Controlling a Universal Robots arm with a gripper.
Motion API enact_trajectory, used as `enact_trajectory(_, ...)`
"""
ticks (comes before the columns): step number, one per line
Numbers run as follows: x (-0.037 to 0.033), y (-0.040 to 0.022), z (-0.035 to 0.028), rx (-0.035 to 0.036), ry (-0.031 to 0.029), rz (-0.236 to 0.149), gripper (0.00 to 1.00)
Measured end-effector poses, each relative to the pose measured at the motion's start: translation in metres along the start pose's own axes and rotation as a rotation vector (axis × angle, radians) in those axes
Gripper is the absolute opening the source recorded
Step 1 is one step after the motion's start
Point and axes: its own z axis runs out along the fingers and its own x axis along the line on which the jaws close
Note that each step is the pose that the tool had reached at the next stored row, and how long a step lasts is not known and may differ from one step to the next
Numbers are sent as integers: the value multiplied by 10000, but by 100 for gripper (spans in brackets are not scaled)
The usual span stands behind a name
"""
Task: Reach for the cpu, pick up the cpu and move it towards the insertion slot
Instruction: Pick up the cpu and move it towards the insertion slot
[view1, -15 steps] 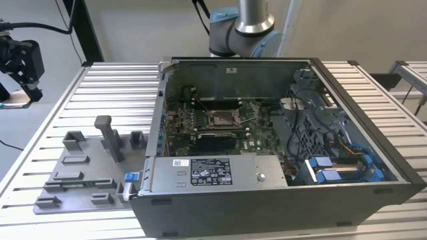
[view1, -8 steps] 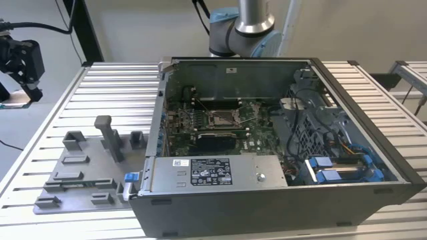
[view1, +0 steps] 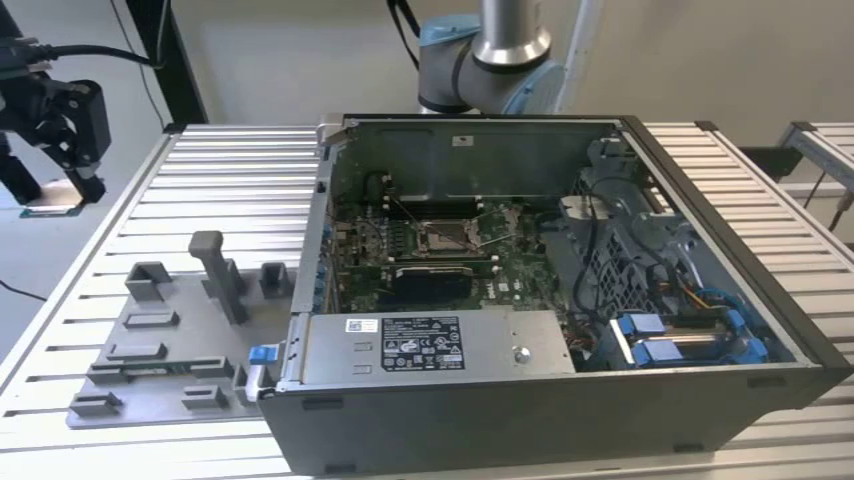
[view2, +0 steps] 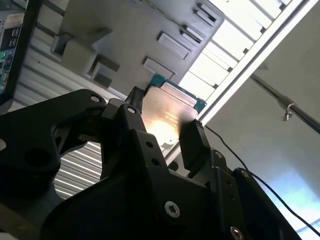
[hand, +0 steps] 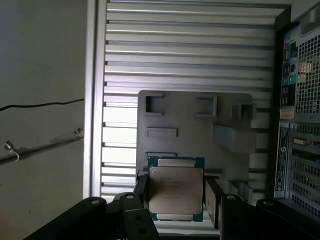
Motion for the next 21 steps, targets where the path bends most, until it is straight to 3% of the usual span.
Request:
enact_trajectory(9,-180,-3,-1,0,0,1,0)
enact_trajectory(21,-468,-9,-1,0,1,1,0)
